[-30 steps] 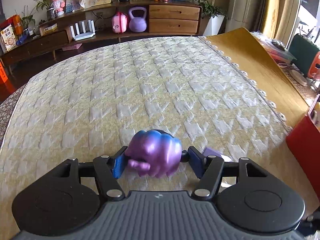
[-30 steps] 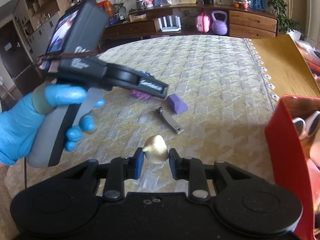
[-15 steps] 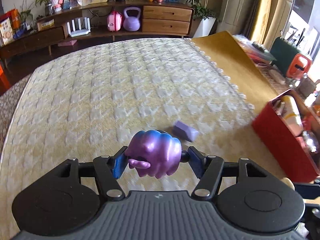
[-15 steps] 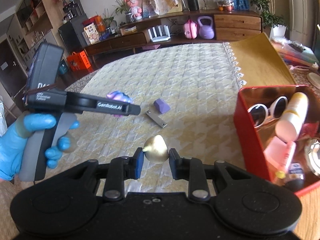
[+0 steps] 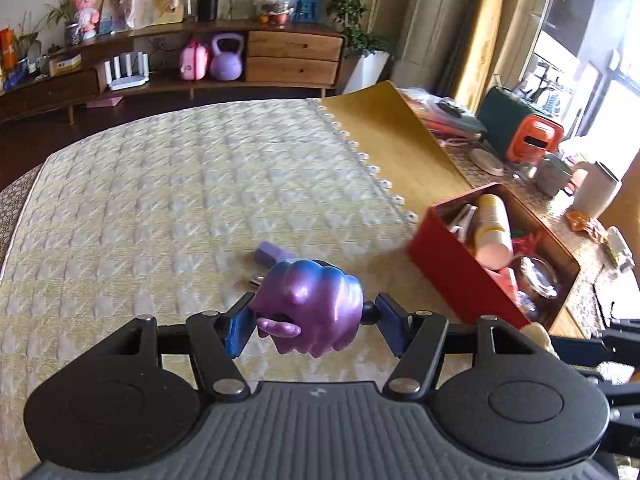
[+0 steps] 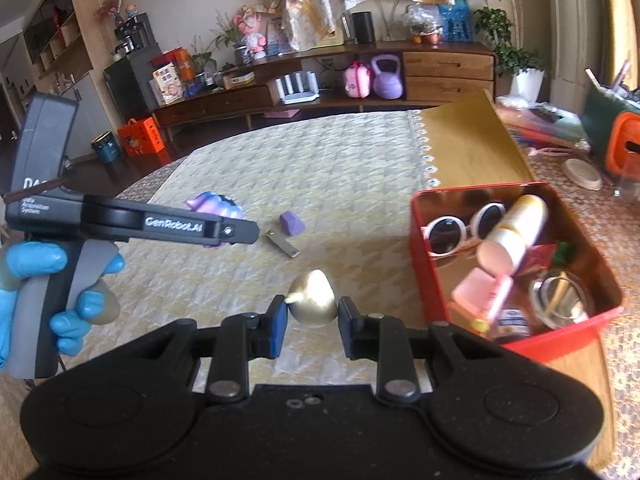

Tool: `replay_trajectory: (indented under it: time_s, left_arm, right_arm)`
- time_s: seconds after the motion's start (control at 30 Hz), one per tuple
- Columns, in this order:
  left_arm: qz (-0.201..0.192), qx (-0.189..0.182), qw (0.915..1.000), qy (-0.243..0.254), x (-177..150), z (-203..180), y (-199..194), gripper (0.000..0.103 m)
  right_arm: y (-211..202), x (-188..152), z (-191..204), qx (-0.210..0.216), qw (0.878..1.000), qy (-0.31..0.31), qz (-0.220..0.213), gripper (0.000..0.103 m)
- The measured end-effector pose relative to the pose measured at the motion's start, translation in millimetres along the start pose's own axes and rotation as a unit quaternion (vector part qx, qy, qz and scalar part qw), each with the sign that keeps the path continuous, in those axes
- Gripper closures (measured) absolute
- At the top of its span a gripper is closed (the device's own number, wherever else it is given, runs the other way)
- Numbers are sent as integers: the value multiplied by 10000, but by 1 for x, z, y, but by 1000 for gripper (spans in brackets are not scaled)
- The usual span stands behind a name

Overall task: Organize rigid objects
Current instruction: 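Carry the purple toy and cream item over the red box with both tools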

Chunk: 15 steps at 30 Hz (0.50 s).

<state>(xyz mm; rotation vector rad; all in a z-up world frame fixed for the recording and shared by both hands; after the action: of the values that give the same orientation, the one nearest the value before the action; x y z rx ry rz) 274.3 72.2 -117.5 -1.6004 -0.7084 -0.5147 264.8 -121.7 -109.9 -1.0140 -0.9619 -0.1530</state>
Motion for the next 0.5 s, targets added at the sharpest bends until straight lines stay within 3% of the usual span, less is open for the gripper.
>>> replay_trajectory:
  time_s: [0.5]
  left_arm:
    - [-16, -416, 9975, 567, 7, -96, -9, 39]
  right_arm:
    - [-42, 6, -58, -376, 9985, 81, -401, 77]
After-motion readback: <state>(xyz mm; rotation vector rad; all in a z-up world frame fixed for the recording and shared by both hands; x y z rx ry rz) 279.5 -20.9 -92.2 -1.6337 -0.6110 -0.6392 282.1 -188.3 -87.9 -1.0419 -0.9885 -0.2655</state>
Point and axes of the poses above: each gripper's, at about its wrist camera, not at the fingertips, and y roughly the way its jaws point, z to its left, x to its top, the point moved 10 cm from there along y, roughly the way its jaws point, and after that the axes turned 1 degree about -z, right-handed, at the moved point
